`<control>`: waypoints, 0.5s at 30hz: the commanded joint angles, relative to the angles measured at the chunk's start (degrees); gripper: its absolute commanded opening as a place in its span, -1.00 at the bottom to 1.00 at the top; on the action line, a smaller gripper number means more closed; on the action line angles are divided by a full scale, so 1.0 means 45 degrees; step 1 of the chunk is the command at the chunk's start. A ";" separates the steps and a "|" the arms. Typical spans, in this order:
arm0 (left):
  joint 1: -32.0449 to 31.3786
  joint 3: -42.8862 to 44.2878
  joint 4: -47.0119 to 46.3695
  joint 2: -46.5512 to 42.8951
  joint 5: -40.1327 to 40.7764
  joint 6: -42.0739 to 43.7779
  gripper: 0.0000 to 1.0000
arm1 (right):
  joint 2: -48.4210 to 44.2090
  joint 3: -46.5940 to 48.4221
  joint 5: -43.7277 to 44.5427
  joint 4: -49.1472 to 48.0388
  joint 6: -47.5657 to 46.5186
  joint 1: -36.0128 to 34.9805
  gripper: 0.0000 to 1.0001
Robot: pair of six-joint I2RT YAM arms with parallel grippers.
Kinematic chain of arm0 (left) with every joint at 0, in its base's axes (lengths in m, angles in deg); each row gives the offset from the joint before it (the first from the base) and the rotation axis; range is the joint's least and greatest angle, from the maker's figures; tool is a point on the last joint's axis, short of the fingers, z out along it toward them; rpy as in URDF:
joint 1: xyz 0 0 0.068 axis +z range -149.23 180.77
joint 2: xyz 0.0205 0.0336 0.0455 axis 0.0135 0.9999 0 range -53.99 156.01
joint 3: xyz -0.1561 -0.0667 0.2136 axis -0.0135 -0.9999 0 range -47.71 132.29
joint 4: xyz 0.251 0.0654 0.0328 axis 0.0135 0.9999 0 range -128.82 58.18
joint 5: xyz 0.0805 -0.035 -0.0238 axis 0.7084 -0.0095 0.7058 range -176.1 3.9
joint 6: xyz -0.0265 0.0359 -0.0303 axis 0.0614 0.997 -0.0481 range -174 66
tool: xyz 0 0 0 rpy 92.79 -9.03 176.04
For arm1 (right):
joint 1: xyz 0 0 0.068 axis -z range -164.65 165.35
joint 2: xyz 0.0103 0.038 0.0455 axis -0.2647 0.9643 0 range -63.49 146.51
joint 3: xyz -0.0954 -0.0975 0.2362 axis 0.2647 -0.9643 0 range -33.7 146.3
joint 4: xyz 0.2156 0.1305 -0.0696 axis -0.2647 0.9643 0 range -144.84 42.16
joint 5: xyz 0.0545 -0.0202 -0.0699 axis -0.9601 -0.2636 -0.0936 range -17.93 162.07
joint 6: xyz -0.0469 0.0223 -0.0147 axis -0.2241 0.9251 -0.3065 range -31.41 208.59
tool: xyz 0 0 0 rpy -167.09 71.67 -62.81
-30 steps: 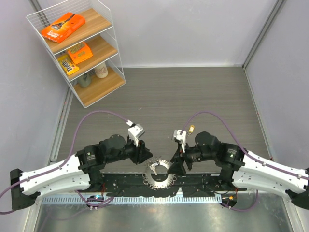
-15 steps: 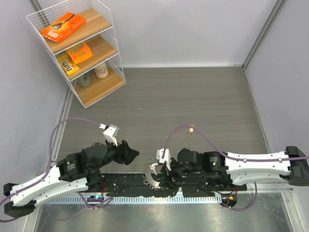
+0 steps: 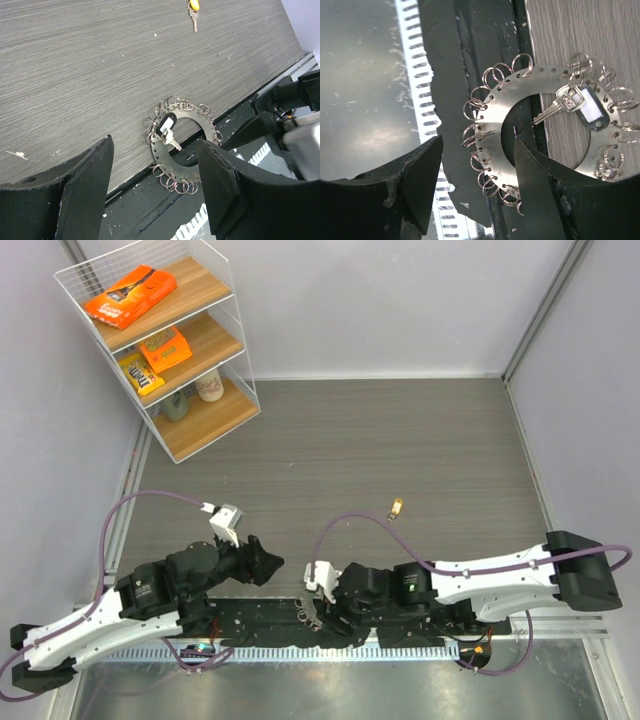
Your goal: Put the keys on the keyring
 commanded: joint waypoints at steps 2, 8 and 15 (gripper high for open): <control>-0.0035 -0.0189 -0.0256 -0.0139 -0.0079 0.0162 0.47 | 0.1230 0.0992 0.1525 -0.0079 0.1869 -0.0536 0.29; -0.0035 -0.0227 -0.0276 -0.0099 -0.0236 0.0220 0.47 | 0.1857 0.1443 0.1857 0.0155 0.2611 -0.1084 0.28; -0.0016 -0.0208 -0.0354 -0.0236 -0.0275 0.0201 0.47 | 0.1916 0.1248 0.2209 0.0545 0.3432 -0.1124 0.21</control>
